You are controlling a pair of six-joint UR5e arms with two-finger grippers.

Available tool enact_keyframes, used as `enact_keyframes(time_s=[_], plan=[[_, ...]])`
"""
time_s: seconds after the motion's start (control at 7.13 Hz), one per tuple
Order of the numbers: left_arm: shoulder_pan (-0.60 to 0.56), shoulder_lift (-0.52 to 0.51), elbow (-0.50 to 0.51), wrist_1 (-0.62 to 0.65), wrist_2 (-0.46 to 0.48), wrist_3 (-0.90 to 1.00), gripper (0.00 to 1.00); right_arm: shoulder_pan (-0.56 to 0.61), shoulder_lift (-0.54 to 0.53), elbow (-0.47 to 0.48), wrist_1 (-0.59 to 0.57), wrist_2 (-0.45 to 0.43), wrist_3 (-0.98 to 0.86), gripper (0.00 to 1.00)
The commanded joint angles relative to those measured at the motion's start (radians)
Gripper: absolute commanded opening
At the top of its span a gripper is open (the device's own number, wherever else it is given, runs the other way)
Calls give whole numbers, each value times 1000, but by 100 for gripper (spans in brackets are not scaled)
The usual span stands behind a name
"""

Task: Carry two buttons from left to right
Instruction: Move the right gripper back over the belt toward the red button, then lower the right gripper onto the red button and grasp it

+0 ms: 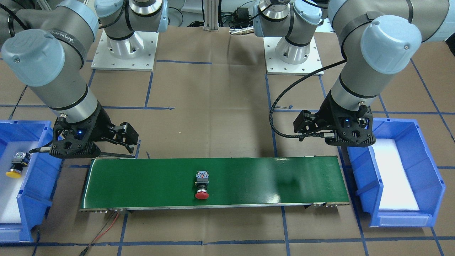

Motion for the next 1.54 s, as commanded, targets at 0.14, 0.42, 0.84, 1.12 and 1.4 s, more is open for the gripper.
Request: enact_keyframes(time_s=[0.14,0.42,0.84,1.12,1.4], plan=[[0,1,-1,2,-1,0,99,0,14,1,-1,1,0,100],[1,4,-1,2,0,0,99,0,20,9,-1,1,2,100],[-3,22,-4,-12,3,-8,99,0,20,19,-2,2,2,100],[-3,87,-84,-3,2,-2,99,2,22,24,-19,1,0,100],[-2,121,-114,11,-1,-2,99,2,28,24,-22,2,0,100]])
